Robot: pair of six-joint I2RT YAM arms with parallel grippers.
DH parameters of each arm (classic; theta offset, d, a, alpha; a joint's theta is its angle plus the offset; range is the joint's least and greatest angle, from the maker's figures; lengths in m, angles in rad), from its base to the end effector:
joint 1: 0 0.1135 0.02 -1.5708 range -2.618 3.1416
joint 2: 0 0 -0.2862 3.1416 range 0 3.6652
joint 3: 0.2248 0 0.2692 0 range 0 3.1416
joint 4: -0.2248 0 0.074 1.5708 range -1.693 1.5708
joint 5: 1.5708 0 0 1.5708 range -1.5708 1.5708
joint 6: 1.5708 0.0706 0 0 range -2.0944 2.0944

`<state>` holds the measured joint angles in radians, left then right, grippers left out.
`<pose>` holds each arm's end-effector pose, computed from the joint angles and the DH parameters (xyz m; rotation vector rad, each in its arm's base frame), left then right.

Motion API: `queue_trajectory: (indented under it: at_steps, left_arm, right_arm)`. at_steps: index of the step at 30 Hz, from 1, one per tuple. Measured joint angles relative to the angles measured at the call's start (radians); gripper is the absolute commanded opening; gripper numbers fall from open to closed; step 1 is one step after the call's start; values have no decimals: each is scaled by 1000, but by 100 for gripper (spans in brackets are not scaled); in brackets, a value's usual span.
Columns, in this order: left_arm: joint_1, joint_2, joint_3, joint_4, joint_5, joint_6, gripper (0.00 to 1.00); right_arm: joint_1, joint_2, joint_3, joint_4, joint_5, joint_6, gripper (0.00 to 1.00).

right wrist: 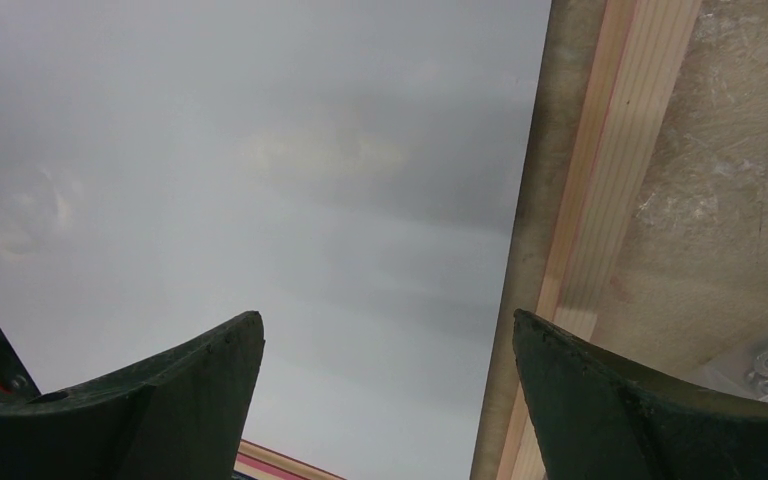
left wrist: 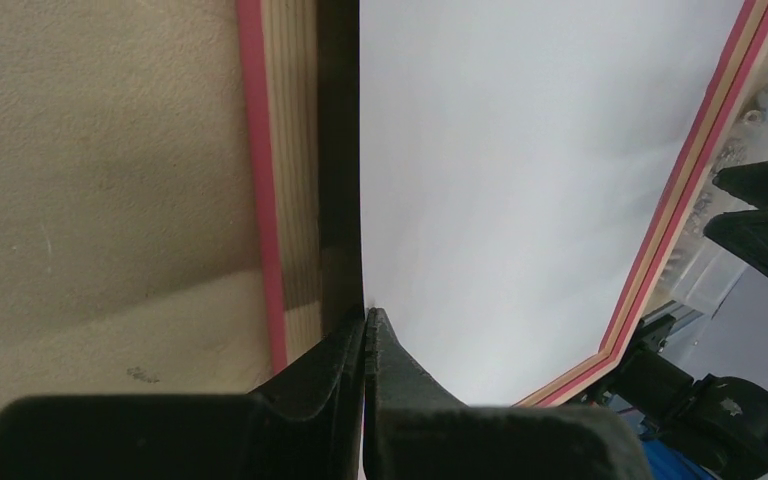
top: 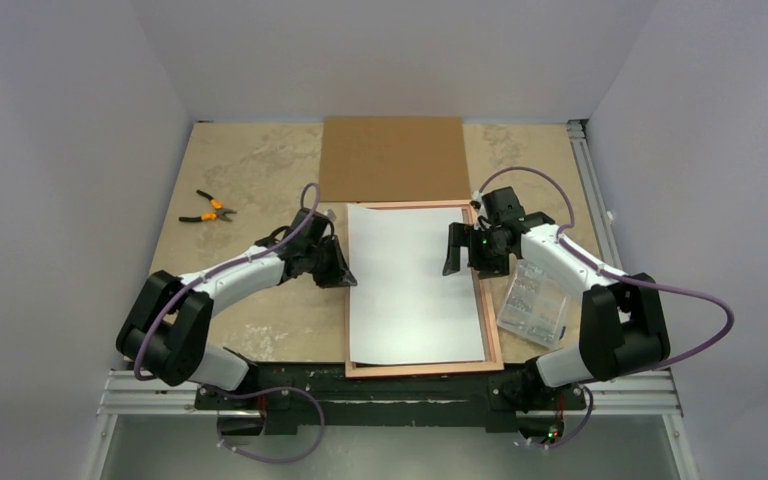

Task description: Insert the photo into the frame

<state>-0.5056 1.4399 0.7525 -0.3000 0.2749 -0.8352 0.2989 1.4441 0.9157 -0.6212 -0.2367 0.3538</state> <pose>0.2547 -0.1629 0.1586 -0.3370 2.7199 -0.8077 0.2809 0.1039 0.1868 0.0057 2.7758 0.5027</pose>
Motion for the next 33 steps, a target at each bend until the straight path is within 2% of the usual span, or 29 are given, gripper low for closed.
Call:
queue_trajectory:
  at_steps: [21, 27, 33]
  left_arm:
    - [-68, 107, -8, 204, 35, -98, 0]
    - [-74, 98, -8, 248, 43, -97, 0]
    - [-74, 2, -11, 199, 14, -93, 0]
  right_arm:
    - [0, -13, 0, 1, -35, 1, 93]
    - [0, -13, 0, 1, -43, 1, 93]
    - [0, -13, 0, 2, -43, 1, 93]
